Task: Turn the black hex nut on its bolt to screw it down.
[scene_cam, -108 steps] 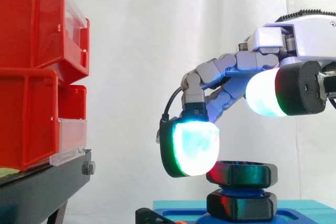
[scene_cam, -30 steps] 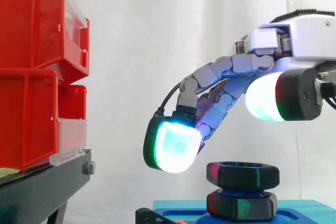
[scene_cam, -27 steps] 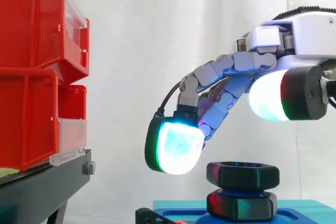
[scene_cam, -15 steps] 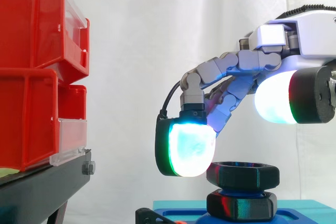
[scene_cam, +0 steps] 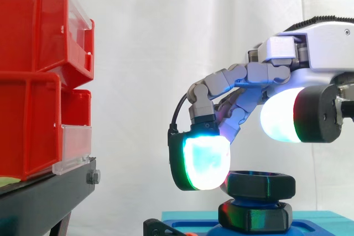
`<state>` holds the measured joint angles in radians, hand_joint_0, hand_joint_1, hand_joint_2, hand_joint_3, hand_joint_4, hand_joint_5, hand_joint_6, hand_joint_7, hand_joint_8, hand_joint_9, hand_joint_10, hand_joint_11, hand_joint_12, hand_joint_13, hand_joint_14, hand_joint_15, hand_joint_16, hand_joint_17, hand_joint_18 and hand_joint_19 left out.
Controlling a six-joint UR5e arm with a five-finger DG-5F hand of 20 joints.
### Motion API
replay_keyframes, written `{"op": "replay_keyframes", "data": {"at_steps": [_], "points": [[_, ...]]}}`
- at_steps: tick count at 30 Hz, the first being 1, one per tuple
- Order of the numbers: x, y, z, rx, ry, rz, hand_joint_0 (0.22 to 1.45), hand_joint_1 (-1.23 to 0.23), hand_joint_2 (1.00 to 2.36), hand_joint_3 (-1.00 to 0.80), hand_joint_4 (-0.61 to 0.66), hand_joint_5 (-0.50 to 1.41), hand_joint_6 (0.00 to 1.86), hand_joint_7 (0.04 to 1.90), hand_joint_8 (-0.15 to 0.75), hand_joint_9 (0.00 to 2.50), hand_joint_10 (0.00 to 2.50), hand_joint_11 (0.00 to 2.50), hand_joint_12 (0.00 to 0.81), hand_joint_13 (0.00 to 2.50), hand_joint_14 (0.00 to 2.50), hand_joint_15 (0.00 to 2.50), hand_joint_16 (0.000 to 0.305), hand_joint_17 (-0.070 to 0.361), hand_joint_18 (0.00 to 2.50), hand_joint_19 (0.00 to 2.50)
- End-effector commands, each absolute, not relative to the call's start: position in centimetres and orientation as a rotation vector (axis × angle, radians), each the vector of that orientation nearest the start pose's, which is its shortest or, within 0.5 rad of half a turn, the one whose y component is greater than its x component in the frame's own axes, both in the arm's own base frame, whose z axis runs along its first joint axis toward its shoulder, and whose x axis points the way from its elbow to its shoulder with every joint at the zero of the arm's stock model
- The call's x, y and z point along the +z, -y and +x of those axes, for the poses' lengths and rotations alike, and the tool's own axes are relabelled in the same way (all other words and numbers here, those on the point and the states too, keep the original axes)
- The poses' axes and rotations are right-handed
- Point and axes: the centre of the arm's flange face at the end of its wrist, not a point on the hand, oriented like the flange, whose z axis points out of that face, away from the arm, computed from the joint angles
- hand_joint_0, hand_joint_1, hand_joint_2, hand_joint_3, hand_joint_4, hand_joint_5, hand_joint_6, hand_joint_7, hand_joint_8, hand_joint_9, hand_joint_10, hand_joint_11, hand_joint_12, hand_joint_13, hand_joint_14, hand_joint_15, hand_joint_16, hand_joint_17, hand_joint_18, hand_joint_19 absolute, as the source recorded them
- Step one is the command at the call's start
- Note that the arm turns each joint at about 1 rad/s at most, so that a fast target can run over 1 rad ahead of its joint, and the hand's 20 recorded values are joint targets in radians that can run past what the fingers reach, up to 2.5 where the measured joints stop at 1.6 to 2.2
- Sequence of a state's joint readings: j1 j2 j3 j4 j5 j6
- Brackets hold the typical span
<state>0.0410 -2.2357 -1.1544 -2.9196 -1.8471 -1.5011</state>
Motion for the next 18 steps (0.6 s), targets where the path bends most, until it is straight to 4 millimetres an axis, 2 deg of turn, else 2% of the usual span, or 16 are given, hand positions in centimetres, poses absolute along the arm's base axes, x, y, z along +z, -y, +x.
{"op": "replay_keyframes", "data": {"at_steps": [1,5,14,18], "points": [[29.3,8.1,73.7,0.289,-1.597,-0.196,0.53,-0.18,1.0,-0.5,0.14,0.01,0.5,1.42,0.257,0.9,0.0,0.06,0.31,0.57,0.0,0.08,0.042,0.095,0.5,0.34],[29.1,9.1,73.6,0.283,-1.596,-0.192,0.53,-0.17,1.0,-0.5,0.14,0.01,0.5,1.44,0.256,0.92,0.0,0.07,0.309,0.58,0.0,0.09,0.042,0.095,0.5,0.34],[29.3,11.3,73.2,0.25,-1.592,-0.197,0.53,-0.15,1.0,-0.5,0.12,0.0,0.55,1.37,0.253,0.94,0.0,0.07,0.307,0.59,0.0,0.09,0.042,0.095,0.52,0.35],[29.1,12.8,72.9,0.235,-1.593,-0.205,0.53,-0.14,1.0,-0.5,0.13,0.0,0.56,1.36,0.251,0.95,0.0,0.06,0.308,0.59,0.0,0.1,0.043,0.096,0.52,0.34]]}}
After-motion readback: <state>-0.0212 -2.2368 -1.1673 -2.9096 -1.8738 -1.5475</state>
